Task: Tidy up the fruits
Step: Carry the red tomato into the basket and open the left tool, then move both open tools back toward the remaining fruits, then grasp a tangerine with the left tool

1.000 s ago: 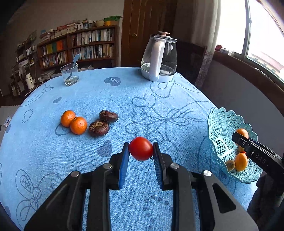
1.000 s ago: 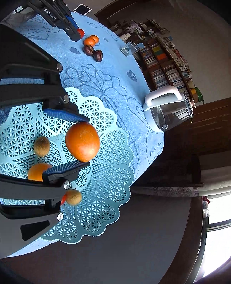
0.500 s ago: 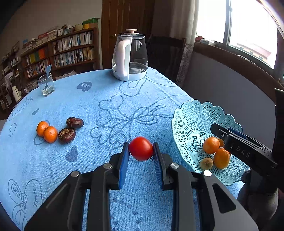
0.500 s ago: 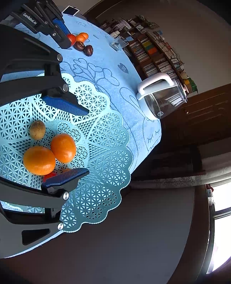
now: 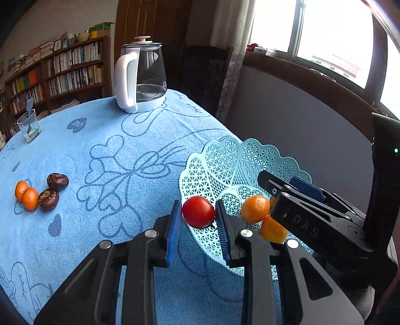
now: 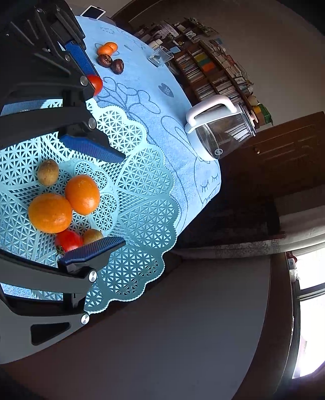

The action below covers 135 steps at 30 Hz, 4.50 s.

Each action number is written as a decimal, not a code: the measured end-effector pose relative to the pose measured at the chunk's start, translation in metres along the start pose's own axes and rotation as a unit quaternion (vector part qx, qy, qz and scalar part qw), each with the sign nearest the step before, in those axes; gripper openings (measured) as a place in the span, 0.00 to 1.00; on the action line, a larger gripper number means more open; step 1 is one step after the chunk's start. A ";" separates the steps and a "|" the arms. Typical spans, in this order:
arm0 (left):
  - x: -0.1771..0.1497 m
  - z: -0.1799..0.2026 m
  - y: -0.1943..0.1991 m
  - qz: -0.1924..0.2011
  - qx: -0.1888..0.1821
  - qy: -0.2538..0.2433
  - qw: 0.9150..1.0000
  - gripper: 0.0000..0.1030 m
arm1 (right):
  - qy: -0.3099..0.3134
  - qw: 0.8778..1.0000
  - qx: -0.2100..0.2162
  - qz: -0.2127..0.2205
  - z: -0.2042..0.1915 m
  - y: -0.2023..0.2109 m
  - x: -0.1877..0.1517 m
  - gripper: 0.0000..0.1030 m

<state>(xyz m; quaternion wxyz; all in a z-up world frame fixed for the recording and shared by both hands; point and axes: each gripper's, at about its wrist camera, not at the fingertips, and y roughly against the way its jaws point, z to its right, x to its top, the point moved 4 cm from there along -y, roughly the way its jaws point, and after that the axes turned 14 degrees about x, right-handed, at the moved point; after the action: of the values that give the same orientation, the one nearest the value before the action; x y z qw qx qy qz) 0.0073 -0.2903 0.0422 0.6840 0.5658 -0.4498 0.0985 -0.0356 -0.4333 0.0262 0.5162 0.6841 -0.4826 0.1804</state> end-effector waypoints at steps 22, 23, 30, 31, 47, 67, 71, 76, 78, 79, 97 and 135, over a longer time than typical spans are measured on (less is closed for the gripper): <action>0.001 -0.032 0.006 0.038 0.094 0.013 0.995 0.90 | -0.012 1.000 -0.010 0.010 0.005 0.001 0.001 0.66; 0.001 -0.033 0.007 0.039 0.096 0.012 0.995 0.90 | -0.012 1.000 -0.010 0.010 0.004 0.001 0.001 0.66; 0.000 -0.041 0.009 0.041 0.109 0.018 0.993 0.90 | -0.008 1.000 -0.007 0.012 0.000 0.001 0.000 0.67; 0.000 -0.043 0.010 0.041 0.111 0.019 0.993 0.90 | -0.006 1.000 -0.006 0.012 -0.001 0.001 0.000 0.67; -0.001 -0.082 0.020 0.056 0.157 0.041 0.985 0.95 | 0.029 0.999 0.000 0.023 -0.026 0.006 -0.007 0.75; -0.009 -0.143 0.021 0.043 0.196 0.081 0.976 0.95 | 0.060 0.998 0.026 0.017 -0.080 -0.007 -0.007 0.85; -0.011 -0.160 0.020 0.037 0.204 0.093 0.974 0.95 | 0.070 0.997 0.032 0.011 -0.094 -0.014 -0.008 0.86; -0.012 -0.181 0.018 0.032 0.215 0.107 0.970 0.95 | 0.083 0.996 0.042 0.002 -0.114 -0.023 -0.010 0.86; -0.013 -0.189 0.017 0.029 0.219 0.111 0.969 0.95 | 0.090 0.995 0.045 -0.002 -0.122 -0.026 -0.012 0.86; -0.013 -0.193 0.016 0.028 0.222 0.113 0.968 0.95 | 0.092 0.995 0.046 -0.004 -0.125 -0.028 -0.012 0.86; -0.016 -0.248 0.003 0.006 0.240 0.138 0.961 0.95 | 0.133 0.988 0.071 -0.043 -0.174 -0.063 -0.018 0.86; -0.014 -0.328 -0.074 -0.069 0.087 0.270 0.956 0.39 | 0.195 0.969 0.106 -0.113 -0.219 -0.113 -0.059 0.86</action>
<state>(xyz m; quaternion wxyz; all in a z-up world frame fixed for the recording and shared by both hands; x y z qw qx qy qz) 0.2121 -0.0274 -0.0042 0.7332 0.6049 -0.1981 0.2391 0.0875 -0.2127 0.0105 0.5420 0.7364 -0.2706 0.3010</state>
